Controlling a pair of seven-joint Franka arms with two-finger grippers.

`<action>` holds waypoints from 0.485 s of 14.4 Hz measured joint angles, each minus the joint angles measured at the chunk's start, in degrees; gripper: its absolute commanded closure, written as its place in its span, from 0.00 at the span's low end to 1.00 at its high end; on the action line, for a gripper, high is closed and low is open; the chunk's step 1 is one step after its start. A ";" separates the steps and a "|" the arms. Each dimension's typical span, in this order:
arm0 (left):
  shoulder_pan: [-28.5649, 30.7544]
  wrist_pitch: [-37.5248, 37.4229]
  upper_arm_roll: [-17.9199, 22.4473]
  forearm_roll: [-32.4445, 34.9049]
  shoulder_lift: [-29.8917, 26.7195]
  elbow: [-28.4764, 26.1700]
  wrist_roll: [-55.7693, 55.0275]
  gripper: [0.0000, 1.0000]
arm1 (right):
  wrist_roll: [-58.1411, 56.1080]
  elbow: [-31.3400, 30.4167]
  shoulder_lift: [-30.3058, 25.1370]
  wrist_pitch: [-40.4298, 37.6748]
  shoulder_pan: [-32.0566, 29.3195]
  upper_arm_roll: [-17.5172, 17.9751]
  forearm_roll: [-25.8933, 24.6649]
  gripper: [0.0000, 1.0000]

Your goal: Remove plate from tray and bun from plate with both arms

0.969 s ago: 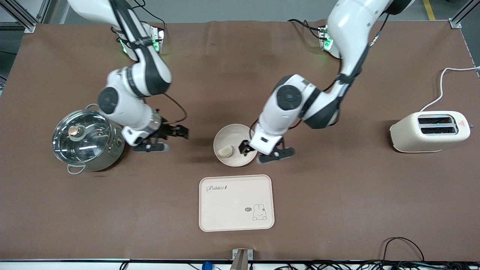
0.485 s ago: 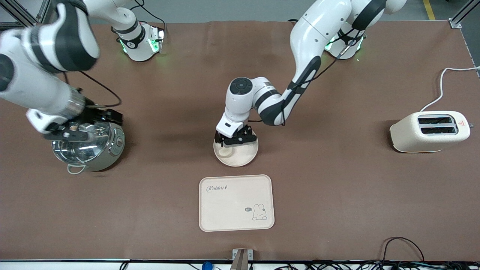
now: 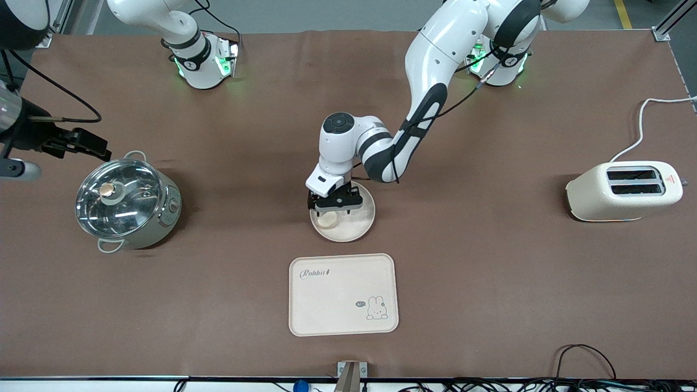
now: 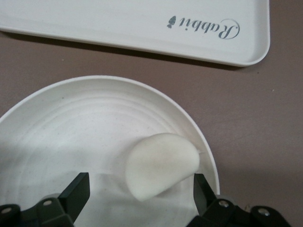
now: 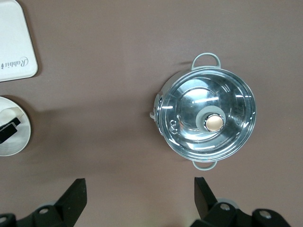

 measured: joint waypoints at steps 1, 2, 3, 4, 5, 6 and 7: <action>0.00 0.56 0.13 0.15 0.05 0.15 0.00 0.41 | -0.08 0.23 -0.42 -0.83 -1.96 1.44 0.00 0.00; 0.00 1.33 0.32 0.26 0.06 0.20 0.00 0.47 | -0.36 0.30 -0.88 -1.67 -6.48 5.67 -0.05 0.00; 0.01 2.15 0.54 0.41 0.08 0.21 0.01 0.53 | -0.55 0.30 -1.39 -2.20 -12.51 11.65 -0.39 0.00; 0.01 2.72 0.72 0.81 0.14 0.21 0.04 0.59 | -0.63 0.30 -1.83 -2.44 -18.23 17.51 -1.22 0.00; 0.01 3.06 0.85 1.58 0.22 0.21 0.04 0.73 | -0.71 0.30 -2.20 -2.50 -22.96 22.47 -1.96 0.00; 0.01 3.23 0.88 2.14 0.33 0.22 0.04 0.80 | -0.82 0.31 -2.58 -2.55 -26.89 26.74 -2.65 0.00; 0.01 3.37 0.88 2.33 0.43 0.22 0.04 0.82 | -0.91 0.31 -2.95 -2.60 -29.74 29.89 -3.43 0.00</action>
